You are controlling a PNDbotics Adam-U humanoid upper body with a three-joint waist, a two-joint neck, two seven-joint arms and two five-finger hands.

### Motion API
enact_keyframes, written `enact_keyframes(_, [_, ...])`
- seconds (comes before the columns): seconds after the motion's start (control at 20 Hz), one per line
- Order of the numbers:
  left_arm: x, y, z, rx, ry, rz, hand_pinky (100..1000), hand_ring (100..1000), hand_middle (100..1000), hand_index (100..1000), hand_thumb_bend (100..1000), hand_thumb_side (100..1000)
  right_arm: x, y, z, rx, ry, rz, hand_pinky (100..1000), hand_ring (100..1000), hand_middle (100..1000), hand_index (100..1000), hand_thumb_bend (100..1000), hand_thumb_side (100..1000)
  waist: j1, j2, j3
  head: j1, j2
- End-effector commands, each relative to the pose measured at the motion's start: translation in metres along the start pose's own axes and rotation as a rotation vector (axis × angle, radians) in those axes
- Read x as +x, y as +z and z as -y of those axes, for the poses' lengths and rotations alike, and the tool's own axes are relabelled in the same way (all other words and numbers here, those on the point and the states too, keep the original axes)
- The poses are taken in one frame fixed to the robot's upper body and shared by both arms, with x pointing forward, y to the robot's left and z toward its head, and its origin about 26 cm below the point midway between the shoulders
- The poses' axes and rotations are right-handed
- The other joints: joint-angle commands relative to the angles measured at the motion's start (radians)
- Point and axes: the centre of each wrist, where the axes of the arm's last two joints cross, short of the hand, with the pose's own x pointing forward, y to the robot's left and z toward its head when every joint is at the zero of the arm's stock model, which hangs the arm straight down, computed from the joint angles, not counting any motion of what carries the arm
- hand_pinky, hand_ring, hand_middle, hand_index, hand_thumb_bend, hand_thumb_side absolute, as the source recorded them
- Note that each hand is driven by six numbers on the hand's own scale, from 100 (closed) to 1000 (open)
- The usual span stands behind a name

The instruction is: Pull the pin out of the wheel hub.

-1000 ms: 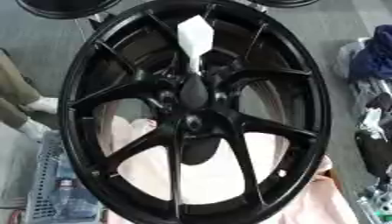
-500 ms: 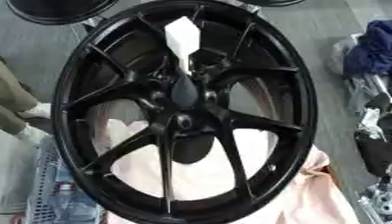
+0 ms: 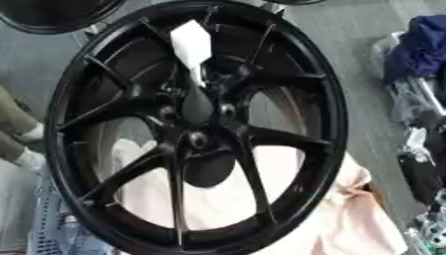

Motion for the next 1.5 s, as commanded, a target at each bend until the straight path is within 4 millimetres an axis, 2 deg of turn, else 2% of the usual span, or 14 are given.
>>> enact_keyframes(0.05, [0.005, -0.002, -0.006, -0.121, -0.046, -0.015, 806, 738, 652, 767, 100, 549, 0.002, -0.005, 0.003, 0.005, 0.000, 0.039, 513, 813, 762, 775, 100, 373, 0.001, -0.024, -0.001, 0.007, -0.005])
enact_keyframes(0.25, [0.008, -0.012, -0.007, -0.269, -0.067, -0.021, 811, 747, 667, 774, 100, 597, 0.002, -0.005, 0.003, 0.009, 0.000, 0.043, 514, 813, 762, 775, 100, 374, 0.006, -0.025, -0.005, 0.014, -0.003])
enact_keyframes(0.65, [0.014, -0.039, -0.008, -0.292, -0.089, 0.014, 814, 753, 681, 783, 100, 607, 0.003, -0.004, 0.001, 0.012, -0.011, 0.040, 514, 813, 763, 775, 100, 376, 0.003, -0.023, -0.020, 0.035, -0.006])
enact_keyframes(0.7, [0.014, -0.043, -0.009, -0.287, -0.094, 0.018, 819, 767, 707, 792, 100, 569, 0.003, -0.004, 0.000, 0.011, -0.012, 0.040, 514, 813, 763, 775, 100, 378, 0.003, -0.023, -0.022, 0.040, -0.008])
enact_keyframes(0.9, [0.008, -0.054, -0.010, -0.282, -0.105, 0.028, 824, 785, 733, 808, 100, 521, 0.003, -0.004, -0.001, 0.007, -0.023, 0.039, 514, 813, 763, 775, 100, 385, 0.002, -0.018, -0.031, 0.057, -0.012])
enact_keyframes(1.15, [-0.001, -0.060, -0.011, -0.273, -0.110, 0.025, 826, 783, 723, 821, 100, 490, 0.004, -0.004, -0.003, -0.002, -0.032, 0.031, 512, 813, 764, 775, 100, 395, 0.002, -0.012, -0.037, 0.070, -0.016])
enact_keyframes(1.35, [-0.016, -0.064, -0.015, -0.248, -0.094, -0.007, 829, 788, 734, 839, 100, 426, 0.005, -0.004, -0.005, -0.003, -0.039, 0.029, 512, 813, 764, 774, 100, 400, 0.003, -0.009, -0.042, 0.078, -0.019])
enact_keyframes(1.4, [-0.021, -0.066, -0.016, -0.242, -0.090, -0.017, 836, 798, 743, 843, 123, 378, 0.005, -0.004, -0.006, -0.004, -0.041, 0.029, 512, 813, 764, 775, 100, 401, 0.003, -0.008, -0.043, 0.079, -0.020])
enact_keyframes(1.5, [-0.031, -0.069, -0.016, -0.235, -0.084, -0.034, 844, 808, 757, 846, 153, 344, 0.005, -0.005, -0.006, -0.004, -0.045, 0.029, 511, 813, 764, 774, 100, 403, 0.003, -0.006, -0.046, 0.078, -0.022])
